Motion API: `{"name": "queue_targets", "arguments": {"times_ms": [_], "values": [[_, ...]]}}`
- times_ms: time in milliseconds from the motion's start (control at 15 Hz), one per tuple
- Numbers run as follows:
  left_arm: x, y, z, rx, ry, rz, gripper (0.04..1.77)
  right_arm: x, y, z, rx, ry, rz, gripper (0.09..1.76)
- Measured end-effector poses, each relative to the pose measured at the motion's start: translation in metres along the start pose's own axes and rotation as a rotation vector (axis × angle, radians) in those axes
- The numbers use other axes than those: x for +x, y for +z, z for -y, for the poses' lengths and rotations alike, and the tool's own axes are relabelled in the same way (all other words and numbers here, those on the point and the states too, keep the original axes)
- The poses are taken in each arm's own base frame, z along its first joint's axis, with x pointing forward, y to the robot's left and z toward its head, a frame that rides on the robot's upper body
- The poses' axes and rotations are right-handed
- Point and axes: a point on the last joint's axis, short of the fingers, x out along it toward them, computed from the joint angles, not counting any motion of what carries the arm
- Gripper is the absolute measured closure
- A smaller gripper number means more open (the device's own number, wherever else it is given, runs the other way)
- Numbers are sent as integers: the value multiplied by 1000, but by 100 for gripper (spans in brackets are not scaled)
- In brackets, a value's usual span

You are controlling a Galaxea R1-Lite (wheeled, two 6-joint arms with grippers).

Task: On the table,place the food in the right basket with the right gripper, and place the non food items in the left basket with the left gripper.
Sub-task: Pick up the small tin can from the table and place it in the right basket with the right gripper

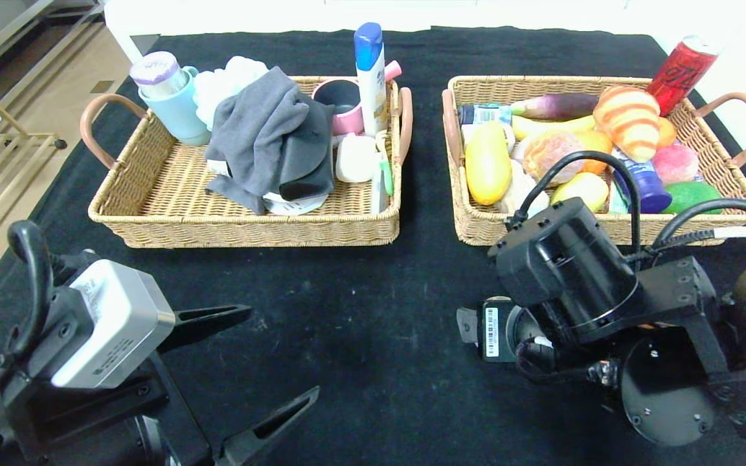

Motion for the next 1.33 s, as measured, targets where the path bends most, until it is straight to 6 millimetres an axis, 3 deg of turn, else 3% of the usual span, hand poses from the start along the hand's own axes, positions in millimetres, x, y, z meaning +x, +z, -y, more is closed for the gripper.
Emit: {"name": "queue_targets", "arguments": {"times_ms": [1133,1333], "values": [[1,-3,2,13,-10,-12,9,17,-6,-3,-17,-36,-27,14],[1,-3,2,13,-11,-13,9,18,-8,-3,-21,-37,-31,63]]}}
